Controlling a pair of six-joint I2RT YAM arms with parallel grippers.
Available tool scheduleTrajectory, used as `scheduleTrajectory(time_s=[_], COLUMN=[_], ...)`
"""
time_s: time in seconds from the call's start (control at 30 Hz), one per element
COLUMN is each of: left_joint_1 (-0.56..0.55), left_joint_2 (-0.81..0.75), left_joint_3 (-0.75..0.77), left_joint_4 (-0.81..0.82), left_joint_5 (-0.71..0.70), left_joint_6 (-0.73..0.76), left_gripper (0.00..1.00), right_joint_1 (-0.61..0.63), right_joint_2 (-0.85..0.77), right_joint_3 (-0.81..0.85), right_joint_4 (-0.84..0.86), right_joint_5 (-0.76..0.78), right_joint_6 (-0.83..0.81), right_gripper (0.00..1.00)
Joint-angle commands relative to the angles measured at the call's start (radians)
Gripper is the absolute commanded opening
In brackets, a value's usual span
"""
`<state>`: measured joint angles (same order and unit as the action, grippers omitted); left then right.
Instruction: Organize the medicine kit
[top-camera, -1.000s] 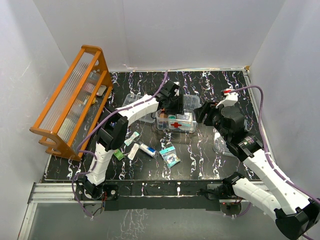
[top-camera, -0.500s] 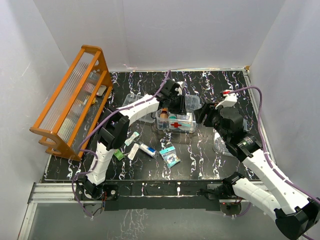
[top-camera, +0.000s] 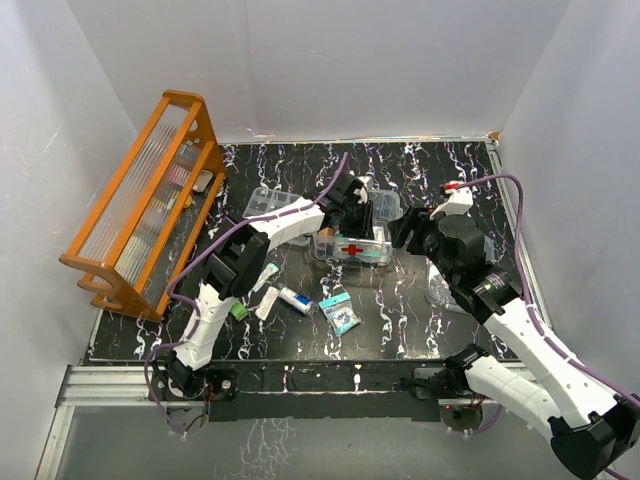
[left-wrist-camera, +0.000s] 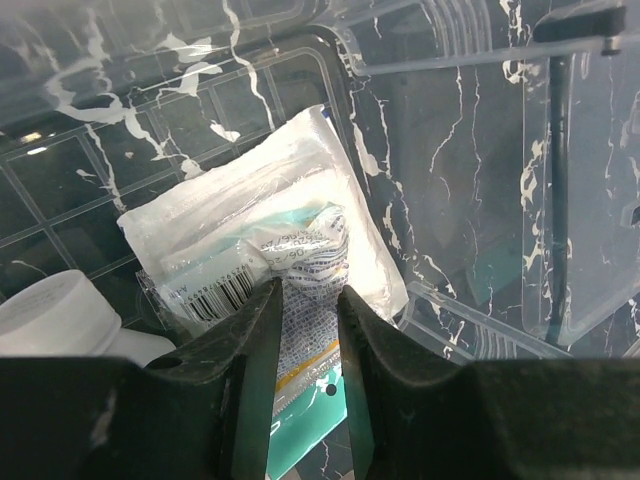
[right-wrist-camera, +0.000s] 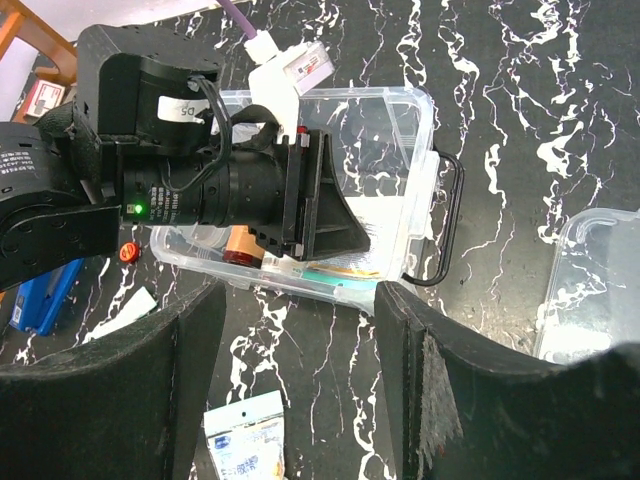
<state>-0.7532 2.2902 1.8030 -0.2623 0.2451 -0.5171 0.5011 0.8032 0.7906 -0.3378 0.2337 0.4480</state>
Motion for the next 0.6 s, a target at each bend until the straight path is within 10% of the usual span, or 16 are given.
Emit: scheduleTrajectory(time_s=[0.0, 0.57], left_joint_1=[-0.022, -0.022], left_joint_2=[-0.040, -0.137], left_joint_3=[-0.056, 0.168], left_joint_4=[-0.016, -0.198], left_joint_5=[0.036, 0.012], left_joint_6=[0.023, 0.203], left_gripper=[0.28, 0.38], right_joint_1=[-0.003, -0.003], right_joint_2=[-0.011, -0.002], right_joint_3=[0.002, 0.065], right_joint_4=[0.046, -0.073], right_joint_5=[0.019, -0.002], right_joint_6=[0.011, 0.031], right_gripper=[0.60, 0.61])
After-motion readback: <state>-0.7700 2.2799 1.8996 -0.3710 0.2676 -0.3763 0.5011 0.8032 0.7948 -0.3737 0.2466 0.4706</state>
